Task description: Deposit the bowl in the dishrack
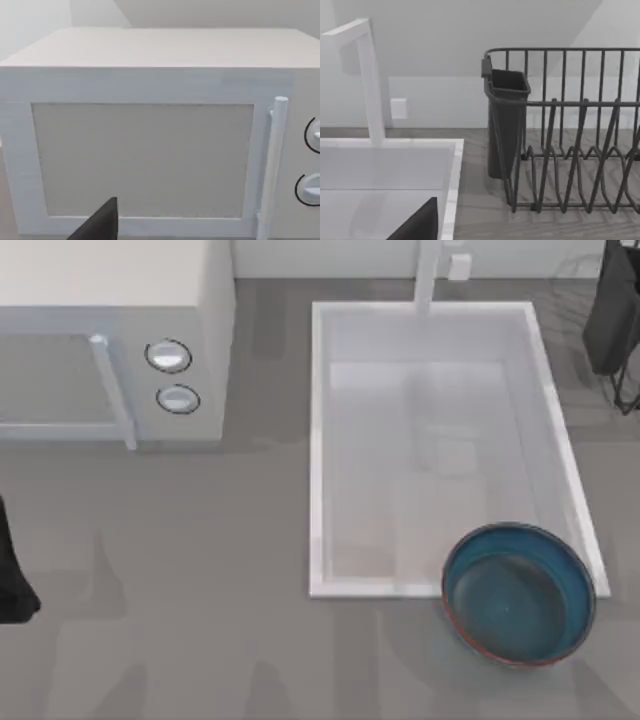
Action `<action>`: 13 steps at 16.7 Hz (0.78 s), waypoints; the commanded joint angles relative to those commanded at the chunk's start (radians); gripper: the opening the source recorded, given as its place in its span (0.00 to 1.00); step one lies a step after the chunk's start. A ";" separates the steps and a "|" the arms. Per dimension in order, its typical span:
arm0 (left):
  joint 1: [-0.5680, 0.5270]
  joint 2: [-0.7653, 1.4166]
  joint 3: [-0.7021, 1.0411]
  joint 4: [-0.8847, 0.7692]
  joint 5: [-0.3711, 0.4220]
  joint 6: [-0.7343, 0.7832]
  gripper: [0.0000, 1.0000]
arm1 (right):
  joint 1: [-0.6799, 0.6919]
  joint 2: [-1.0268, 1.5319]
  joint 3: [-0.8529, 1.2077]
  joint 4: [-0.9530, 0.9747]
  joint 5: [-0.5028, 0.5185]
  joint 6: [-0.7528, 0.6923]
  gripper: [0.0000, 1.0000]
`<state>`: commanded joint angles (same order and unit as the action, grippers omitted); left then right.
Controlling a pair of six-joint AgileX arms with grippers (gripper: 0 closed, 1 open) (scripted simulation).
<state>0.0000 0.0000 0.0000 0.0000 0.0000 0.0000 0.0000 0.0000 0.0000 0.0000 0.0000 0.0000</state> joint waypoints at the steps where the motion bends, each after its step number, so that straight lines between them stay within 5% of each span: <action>1: 0.000 0.000 0.000 0.000 0.000 0.000 1.00 | 0.000 0.000 0.000 0.000 0.000 0.000 1.00; 7: 0.000 0.000 0.000 0.000 0.000 0.000 1.00 | 0.054 0.162 0.153 -0.142 0.004 0.055 1.00; 13: 0.000 0.000 0.000 0.000 0.000 0.000 1.00 | 0.178 0.681 0.517 -0.511 0.020 0.186 1.00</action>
<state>0.0000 0.0000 0.0000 0.0000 0.0000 0.0000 0.1784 0.6811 0.5170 -0.5107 0.0205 0.1864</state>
